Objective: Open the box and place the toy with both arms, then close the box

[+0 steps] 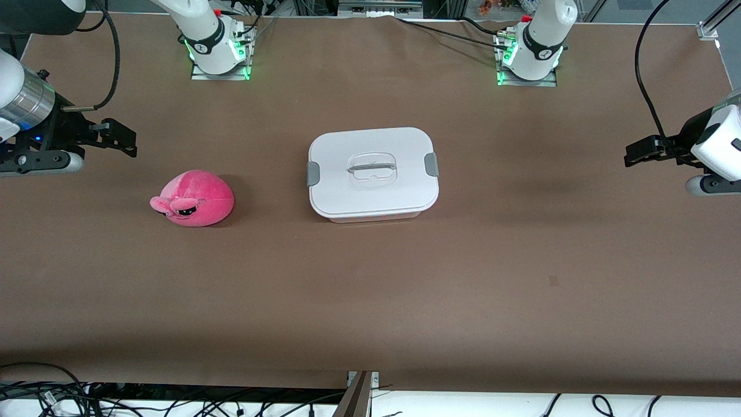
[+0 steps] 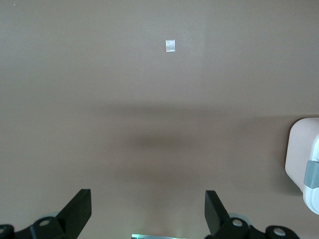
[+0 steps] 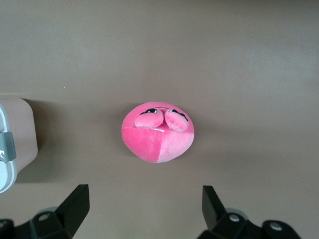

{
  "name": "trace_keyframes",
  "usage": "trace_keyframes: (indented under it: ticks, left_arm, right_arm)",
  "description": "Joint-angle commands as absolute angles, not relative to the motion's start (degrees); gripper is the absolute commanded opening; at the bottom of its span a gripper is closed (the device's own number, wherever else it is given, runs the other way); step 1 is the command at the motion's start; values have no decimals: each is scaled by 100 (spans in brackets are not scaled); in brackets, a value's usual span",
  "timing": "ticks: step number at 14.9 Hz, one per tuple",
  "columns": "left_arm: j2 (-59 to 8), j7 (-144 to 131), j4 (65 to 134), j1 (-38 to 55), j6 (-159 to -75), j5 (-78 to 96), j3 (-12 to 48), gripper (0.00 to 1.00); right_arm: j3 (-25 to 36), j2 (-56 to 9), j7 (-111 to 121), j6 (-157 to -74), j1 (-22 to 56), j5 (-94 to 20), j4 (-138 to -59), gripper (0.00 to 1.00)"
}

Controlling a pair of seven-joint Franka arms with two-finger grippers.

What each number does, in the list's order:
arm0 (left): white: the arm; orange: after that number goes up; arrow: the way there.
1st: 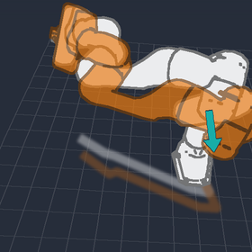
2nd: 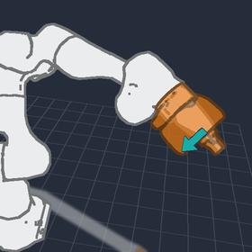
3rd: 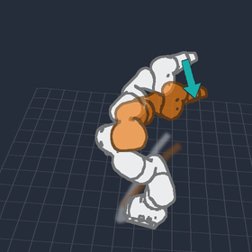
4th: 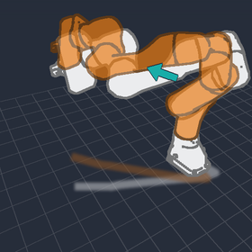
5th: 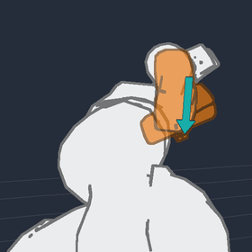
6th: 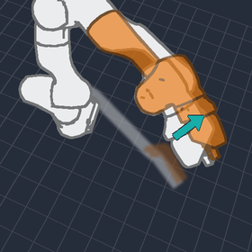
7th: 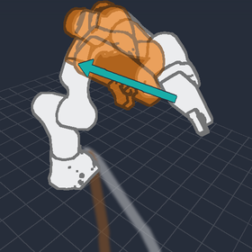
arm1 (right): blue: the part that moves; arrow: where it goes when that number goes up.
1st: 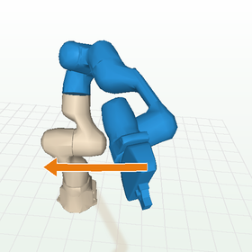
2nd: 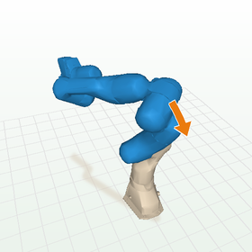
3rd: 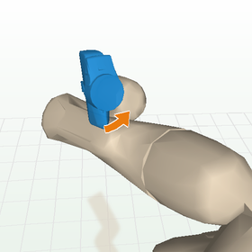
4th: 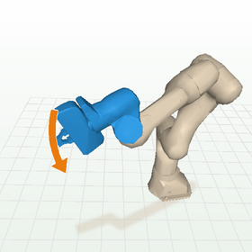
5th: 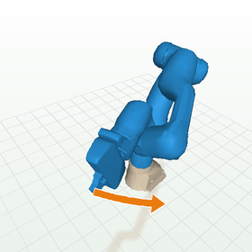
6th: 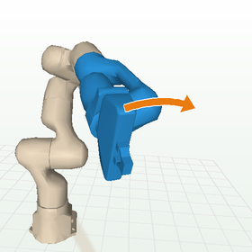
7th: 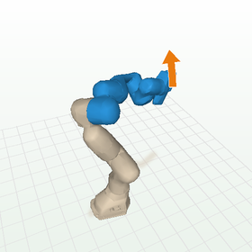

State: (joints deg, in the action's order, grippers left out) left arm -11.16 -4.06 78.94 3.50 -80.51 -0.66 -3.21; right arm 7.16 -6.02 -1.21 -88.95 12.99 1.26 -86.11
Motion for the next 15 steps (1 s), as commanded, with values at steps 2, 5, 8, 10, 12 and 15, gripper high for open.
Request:
trace_keyframes:
  ticks: [2, 5, 8, 10, 12, 15]
  left_arm:
    - [-1213, -404, 7690, 290, -8024, 53, -334, 100]
    - [-1248, -439, 7690, 290, -8007, 53, -334, 100]
    - [-1274, -439, 7682, 290, -7998, 62, -334, 100]
    - [-1292, -439, 7664, 342, -7998, 70, -334, 100]
    - [-1318, -457, 7647, 369, -8007, 123, -299, 100]
    - [-1388, -422, 7629, 378, -8007, 614, -299, 100]
  right_arm:
    - [729, -598, -176, -8815, 1310, 158, -8552, 100]
    - [729, -598, -176, -8815, 1310, 158, -8552, 100]
    - [729, -598, -176, -8815, 1310, 158, -8560, 100]
    - [729, -598, -176, -8815, 1310, 158, -8552, 100]
    - [729, -598, -176, -8815, 1310, 158, -8552, 100]
    - [738, -598, -176, -8815, 1310, 158, -8561, 100]
